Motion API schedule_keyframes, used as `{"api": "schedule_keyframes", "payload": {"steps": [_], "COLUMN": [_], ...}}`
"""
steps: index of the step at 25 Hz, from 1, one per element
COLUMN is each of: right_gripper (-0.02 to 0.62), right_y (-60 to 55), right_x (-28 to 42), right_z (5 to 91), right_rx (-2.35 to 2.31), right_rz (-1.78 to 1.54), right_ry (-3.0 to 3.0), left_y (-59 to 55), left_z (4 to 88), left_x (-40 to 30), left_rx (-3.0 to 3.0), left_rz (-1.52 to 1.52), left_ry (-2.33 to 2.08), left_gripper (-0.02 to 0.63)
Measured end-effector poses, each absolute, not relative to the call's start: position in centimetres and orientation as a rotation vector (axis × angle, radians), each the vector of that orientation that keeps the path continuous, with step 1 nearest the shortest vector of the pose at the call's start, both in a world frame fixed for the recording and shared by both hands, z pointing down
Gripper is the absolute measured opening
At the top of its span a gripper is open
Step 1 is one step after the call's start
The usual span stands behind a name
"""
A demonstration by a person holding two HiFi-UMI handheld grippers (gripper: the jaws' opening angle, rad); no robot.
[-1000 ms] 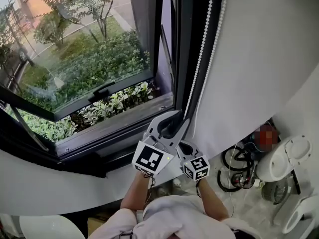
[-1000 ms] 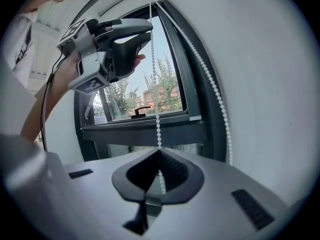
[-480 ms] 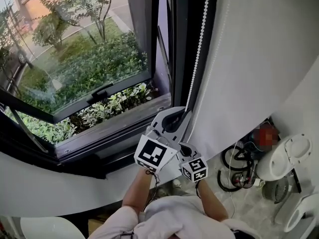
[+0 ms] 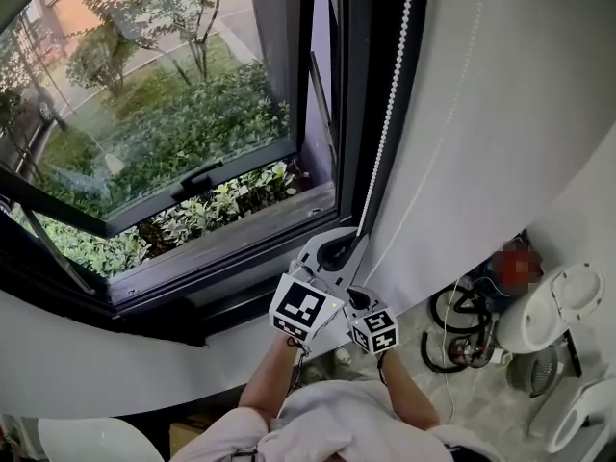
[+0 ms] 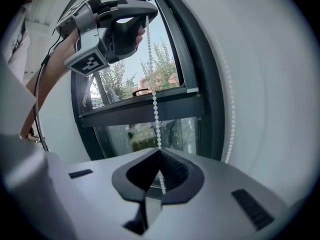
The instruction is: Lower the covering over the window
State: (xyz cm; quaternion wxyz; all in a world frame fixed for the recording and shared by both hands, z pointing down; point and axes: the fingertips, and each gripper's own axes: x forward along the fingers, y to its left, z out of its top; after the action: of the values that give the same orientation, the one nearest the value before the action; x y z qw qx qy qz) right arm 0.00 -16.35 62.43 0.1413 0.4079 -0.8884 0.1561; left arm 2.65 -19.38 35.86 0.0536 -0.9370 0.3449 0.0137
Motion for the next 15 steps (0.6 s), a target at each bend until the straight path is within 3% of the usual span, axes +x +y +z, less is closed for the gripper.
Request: {"api": "schedule_keyframes", "payload": {"steps": [15], "right_gripper": [-0.003], "right_y": [-14.9], "right_x": [0.6], "right_z": [67.3], "right_rx": [1.125], "right_rz": [0.550], "right_ry": [-2.450], "left_y": [-19.0], "left_z": [41.1], "left_x": [2.5], "left_rx": [-2.937], "left_rz": [-0.007], "left_ry": [1.108], "left_gripper": [0.021]}}
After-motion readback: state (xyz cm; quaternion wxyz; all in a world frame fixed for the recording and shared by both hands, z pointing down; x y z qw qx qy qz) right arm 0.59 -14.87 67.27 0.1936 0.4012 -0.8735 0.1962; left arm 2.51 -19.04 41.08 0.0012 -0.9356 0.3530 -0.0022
